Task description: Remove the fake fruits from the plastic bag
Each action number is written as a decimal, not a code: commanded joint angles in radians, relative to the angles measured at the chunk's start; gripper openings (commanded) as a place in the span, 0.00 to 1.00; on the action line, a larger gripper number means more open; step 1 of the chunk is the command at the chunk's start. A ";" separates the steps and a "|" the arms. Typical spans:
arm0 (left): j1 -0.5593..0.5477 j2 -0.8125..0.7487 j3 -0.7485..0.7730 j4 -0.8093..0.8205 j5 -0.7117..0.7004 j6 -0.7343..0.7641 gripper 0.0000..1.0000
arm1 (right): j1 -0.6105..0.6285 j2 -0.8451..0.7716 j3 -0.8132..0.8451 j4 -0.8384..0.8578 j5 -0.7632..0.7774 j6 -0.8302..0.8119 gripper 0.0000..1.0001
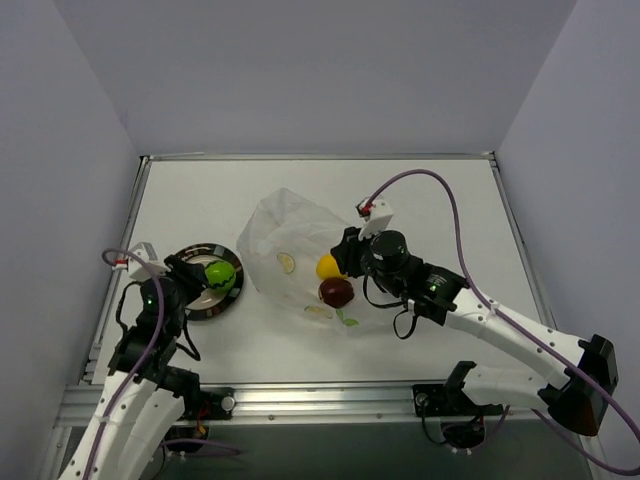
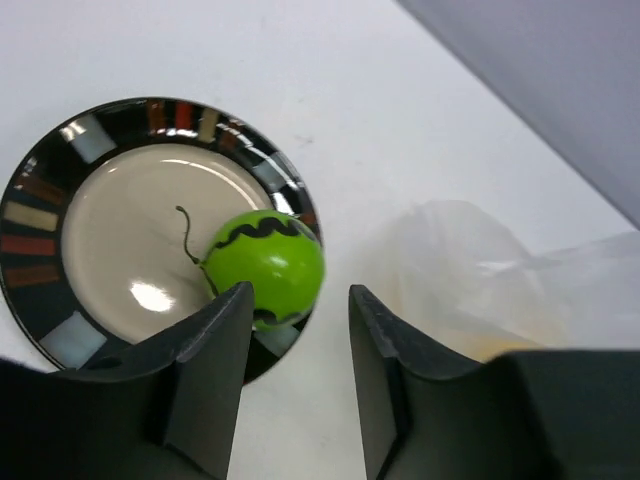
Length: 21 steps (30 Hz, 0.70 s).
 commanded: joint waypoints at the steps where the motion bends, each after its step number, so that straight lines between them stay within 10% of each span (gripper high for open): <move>1: -0.031 -0.083 0.124 -0.055 0.103 0.067 0.39 | 0.005 -0.027 0.007 -0.021 0.012 -0.028 0.24; 11: -0.178 -0.011 0.208 0.173 0.490 0.082 0.35 | -0.010 0.105 -0.063 0.113 0.116 -0.037 0.14; 21: -0.752 0.233 0.308 0.253 0.159 0.211 0.35 | -0.071 0.083 0.068 0.179 0.006 0.070 0.37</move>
